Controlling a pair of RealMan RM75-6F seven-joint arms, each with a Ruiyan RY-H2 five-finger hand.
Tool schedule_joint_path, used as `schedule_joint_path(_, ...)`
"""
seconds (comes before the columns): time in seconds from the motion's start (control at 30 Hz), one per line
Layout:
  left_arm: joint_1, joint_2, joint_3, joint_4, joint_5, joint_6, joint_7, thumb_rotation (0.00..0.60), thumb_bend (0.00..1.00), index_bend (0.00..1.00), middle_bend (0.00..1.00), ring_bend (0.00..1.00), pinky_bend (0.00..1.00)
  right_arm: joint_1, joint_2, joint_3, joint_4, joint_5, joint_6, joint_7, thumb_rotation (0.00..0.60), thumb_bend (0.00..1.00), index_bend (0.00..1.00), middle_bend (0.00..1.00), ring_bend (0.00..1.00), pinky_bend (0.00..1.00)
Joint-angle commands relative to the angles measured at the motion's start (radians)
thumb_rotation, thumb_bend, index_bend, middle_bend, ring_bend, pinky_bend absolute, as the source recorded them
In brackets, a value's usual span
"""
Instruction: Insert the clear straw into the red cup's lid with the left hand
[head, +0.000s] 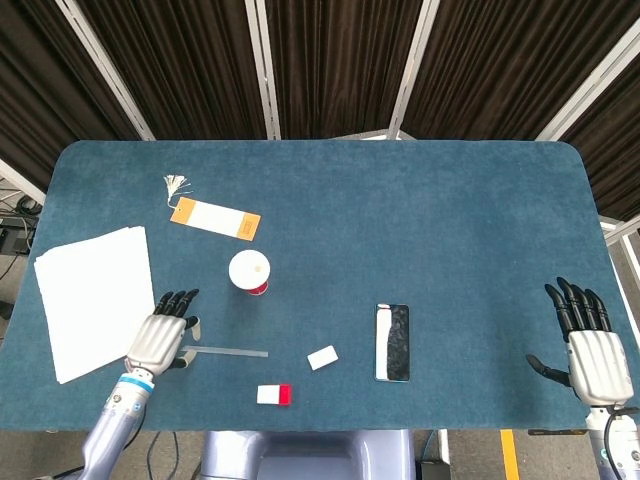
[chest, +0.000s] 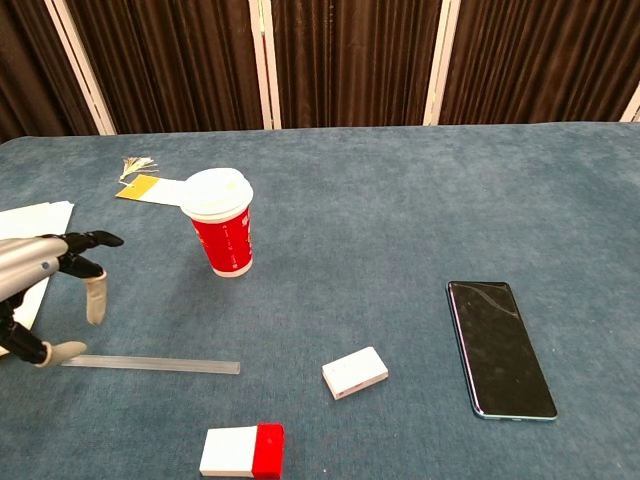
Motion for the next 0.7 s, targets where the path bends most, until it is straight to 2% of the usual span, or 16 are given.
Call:
schedule_joint_path(0.03,-0.011,-0.017,0.001,-0.001,-0.031,-0.010,0.021,0.600,0.31,0.52,0.00,0.00,0.00,0.000,-0.001,0.000,0.002,-0.001,0.002,0.004,0.600,0.11,0.00,0.00,0.00,0.00)
schedule_joint_path(0.47,-0.050,-0.086,0.021,0.021,-0.134,-0.009,0.105,0.600,0.31,0.49,0.00,0.00,0.00,-0.001,-0.003,0.002,0.005,-0.003,0.006,0.019,0.600,0.12,0.00,0.00,0.00,0.00)
schedule_joint_path(0.7,-0.069,-0.119,0.021,0.037,-0.162,-0.001,0.115,0.600,0.36,0.49,0.00,0.00,0.00,-0.001,-0.002,0.003,0.004,-0.002,0.006,0.022,0.600,0.12,0.00,0.00,0.00,0.00)
